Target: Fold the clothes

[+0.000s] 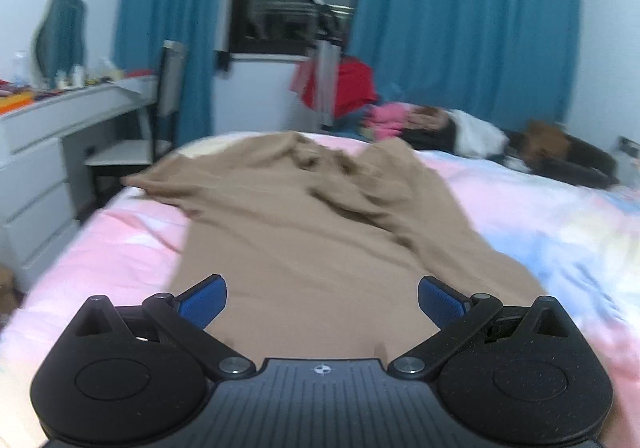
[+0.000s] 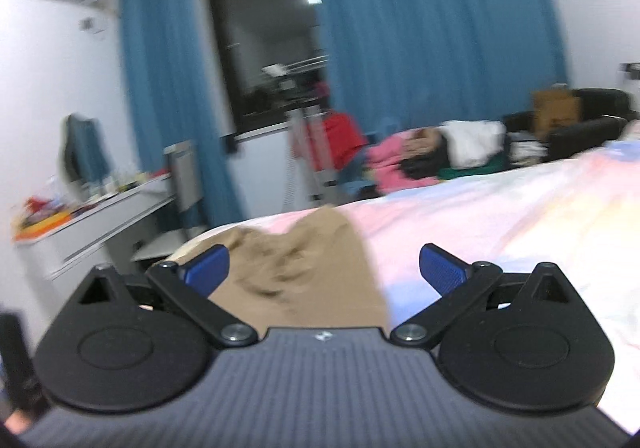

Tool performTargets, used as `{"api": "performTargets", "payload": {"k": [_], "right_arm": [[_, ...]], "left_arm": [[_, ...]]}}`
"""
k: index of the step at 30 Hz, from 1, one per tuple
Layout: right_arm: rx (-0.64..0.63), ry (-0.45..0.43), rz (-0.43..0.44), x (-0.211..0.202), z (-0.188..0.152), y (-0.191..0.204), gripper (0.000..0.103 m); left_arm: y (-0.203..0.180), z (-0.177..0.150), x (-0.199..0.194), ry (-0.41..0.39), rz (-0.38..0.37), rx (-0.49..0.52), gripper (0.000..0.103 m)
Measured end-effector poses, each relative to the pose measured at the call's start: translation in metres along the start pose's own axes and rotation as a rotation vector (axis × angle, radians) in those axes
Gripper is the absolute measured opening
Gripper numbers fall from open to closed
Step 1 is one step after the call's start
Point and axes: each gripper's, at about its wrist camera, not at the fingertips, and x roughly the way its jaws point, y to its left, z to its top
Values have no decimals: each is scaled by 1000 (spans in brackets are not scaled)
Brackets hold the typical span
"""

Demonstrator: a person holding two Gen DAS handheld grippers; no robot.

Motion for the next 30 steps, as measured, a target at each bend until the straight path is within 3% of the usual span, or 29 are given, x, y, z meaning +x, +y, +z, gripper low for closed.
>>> {"api": "performTargets", "payload": {"k": [6,12,16,19,21,22,27,30], "right_arm": [[170,2,-154,0,6,-60,103],[232,61,-170,19,-5,-79,103],[210,94,-159,27,-13,-77,103],[186,116,-160,28,-17,-73,103],[174,130,-164,30,-20,-70,103],[169,137,-166,31,-20,-69,103],[146,172,-179,37,-26,-65,103],[143,191,-183,38,-28,-65,103]], "left_arm": [[-40,-13,4,124,-264,-53,95],[-81,-28,10,260,-534,-116,80],[-98,-47,30,357,-557,-125,69],[-104,-57,42,385,-566,-128,48],[-102,-61,47,392,-595,-150,14],[-101,-61,46,394,-607,-163,8],[-74,-42,30,350,-646,-259,3],[-49,-26,16,374,-692,-345,1]]}}
